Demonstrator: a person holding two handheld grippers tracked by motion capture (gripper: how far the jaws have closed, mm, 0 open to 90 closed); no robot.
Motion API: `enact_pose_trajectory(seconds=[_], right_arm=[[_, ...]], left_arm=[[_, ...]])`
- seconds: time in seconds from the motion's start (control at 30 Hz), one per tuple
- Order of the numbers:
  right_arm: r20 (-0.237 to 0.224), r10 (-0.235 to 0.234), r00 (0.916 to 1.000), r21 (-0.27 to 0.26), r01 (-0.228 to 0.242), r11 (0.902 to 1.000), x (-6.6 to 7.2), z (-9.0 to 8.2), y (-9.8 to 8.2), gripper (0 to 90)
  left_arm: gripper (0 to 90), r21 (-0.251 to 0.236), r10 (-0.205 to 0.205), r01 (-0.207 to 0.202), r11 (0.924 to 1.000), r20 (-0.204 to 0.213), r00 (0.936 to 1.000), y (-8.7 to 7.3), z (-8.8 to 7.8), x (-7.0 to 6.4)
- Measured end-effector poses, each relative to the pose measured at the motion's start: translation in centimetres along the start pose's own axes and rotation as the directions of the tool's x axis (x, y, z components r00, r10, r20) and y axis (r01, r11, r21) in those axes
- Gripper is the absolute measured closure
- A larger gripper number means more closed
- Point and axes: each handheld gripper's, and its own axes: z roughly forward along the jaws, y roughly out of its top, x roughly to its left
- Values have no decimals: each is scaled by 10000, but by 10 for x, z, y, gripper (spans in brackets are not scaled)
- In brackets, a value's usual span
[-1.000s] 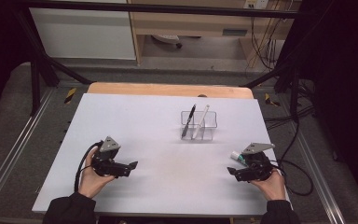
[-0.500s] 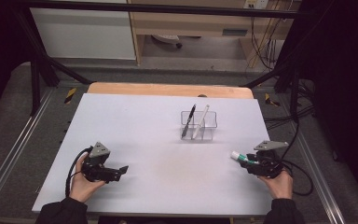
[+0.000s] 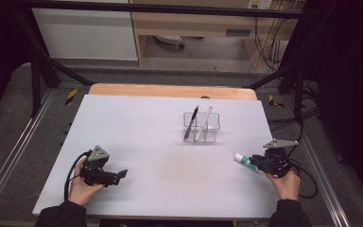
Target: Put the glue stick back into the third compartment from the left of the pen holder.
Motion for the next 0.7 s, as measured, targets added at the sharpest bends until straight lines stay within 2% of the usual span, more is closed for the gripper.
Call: enact_pose_trajectory(seconds=[0.2, 0.27, 0.7], right_arm=[[322, 51, 9995, 124, -55, 9999, -4, 4, -1, 820], [632, -42, 9980, 279, 24, 9996, -5, 6, -1, 830], [577, 125, 9983, 566, -157, 9983, -10, 16, -1, 900]], left_arm=[[62, 25, 7, -7, 10000, -1, 10000, 0, 0, 0], [62, 20, 11, -11, 10000, 9, 10000, 0, -1, -1], [67, 77, 48, -48, 10000, -50, 10000, -1, 2, -2]])
